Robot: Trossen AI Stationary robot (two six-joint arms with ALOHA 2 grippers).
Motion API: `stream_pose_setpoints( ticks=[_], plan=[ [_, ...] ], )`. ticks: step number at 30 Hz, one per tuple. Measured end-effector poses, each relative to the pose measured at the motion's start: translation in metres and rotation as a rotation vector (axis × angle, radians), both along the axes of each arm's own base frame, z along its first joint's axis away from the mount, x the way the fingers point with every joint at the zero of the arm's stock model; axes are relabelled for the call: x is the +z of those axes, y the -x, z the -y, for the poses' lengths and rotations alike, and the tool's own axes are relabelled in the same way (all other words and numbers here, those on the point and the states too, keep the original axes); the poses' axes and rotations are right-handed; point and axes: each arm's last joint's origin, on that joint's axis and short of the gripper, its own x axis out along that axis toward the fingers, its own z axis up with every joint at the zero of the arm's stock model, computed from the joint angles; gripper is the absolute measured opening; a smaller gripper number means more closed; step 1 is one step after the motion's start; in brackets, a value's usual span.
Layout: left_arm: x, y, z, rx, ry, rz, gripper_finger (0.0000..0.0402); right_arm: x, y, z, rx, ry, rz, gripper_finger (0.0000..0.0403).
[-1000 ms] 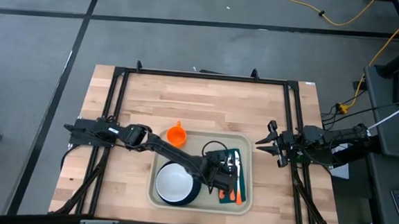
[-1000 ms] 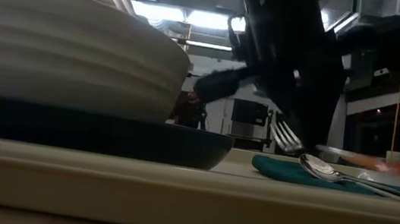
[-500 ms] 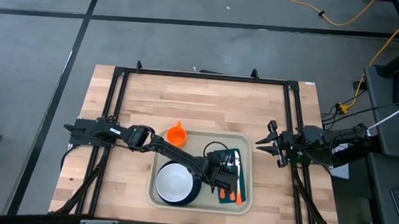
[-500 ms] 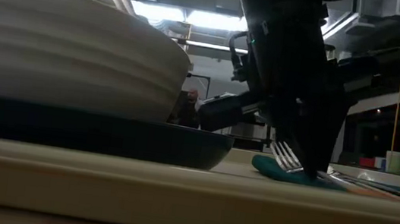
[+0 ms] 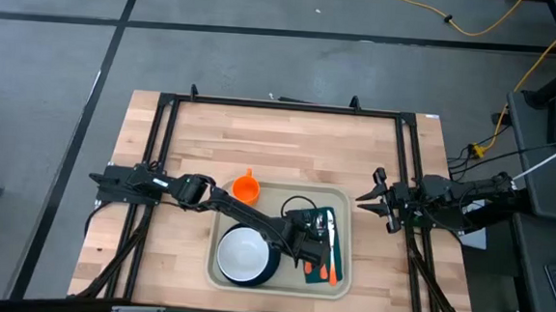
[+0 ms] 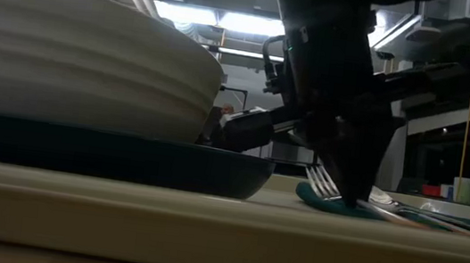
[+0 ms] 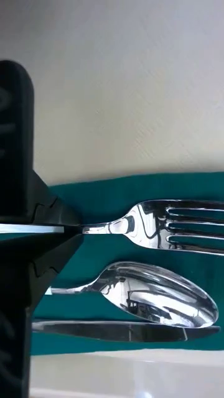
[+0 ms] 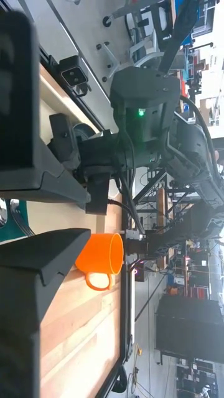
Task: Set up tray
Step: Put the orange fork on top of the green table napkin to the left of the orange spoon
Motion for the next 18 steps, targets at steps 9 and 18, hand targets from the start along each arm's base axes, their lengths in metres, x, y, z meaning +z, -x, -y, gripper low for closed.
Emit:
stream_pose_setpoints(
  ticks=[9, 18],
  plan=[
    [0.0011, -0.0021, 0.0014, -0.002, 0.009, 0.026, 0.0003, 0.0000, 0.0000, 0.0000, 0.000, 0.000, 0.000, 0.0083],
    [0.0008, -0.0013, 0.0011, -0.016, 0.001, 0.013, 0.0004, 0.0000, 0.0000, 0.0000, 0.000, 0.001, 0.000, 0.0083]
  ],
)
